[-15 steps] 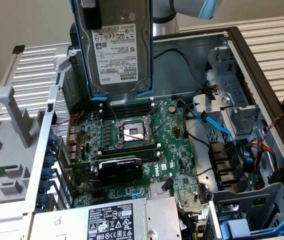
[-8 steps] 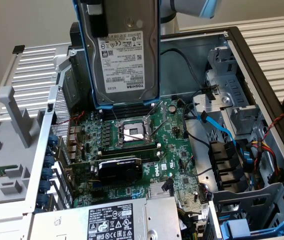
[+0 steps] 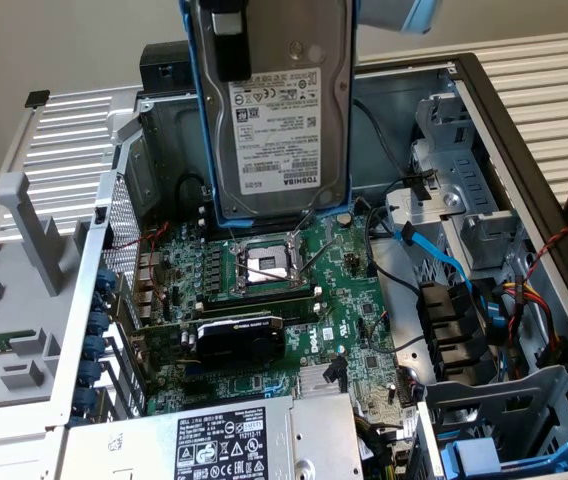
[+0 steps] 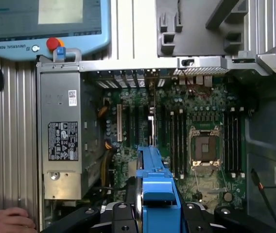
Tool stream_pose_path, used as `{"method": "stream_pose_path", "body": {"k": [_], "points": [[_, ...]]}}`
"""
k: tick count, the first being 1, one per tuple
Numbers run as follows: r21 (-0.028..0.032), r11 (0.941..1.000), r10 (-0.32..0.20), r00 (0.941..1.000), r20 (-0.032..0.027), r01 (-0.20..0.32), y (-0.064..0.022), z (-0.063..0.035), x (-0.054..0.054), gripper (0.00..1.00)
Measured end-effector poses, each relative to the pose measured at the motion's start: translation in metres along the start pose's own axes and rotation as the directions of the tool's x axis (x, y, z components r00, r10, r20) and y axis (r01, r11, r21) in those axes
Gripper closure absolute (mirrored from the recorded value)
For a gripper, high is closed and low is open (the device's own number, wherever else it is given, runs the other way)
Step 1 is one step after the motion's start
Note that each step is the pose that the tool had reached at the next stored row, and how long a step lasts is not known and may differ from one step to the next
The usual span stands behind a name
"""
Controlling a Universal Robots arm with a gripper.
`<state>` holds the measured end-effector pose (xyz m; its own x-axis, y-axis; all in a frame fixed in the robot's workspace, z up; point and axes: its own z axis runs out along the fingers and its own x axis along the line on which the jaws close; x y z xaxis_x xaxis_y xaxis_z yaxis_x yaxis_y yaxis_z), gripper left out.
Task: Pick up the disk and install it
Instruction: 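Pick up the disk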
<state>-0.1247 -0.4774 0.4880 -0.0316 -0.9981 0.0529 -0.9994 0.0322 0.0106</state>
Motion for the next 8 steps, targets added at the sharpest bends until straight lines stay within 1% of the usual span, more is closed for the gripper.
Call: {"method": "stream_pose_path", "body": {"k": [2, 6, 8], "points": [[0.0, 1.0, 0.0, 1.0, 0.0, 0.0, -0.0071, 0.0, 0.002, 0.63], [0.0, 1.0, 0.0, 1.0, -0.0001, 0.0, -0.0249, -0.0004, 0.002, 0.63], [0.0, 1.0, 0.0, 1.0, 0.0, 0.0, -0.0319, -0.0003, 0.005, 0.63]]}}
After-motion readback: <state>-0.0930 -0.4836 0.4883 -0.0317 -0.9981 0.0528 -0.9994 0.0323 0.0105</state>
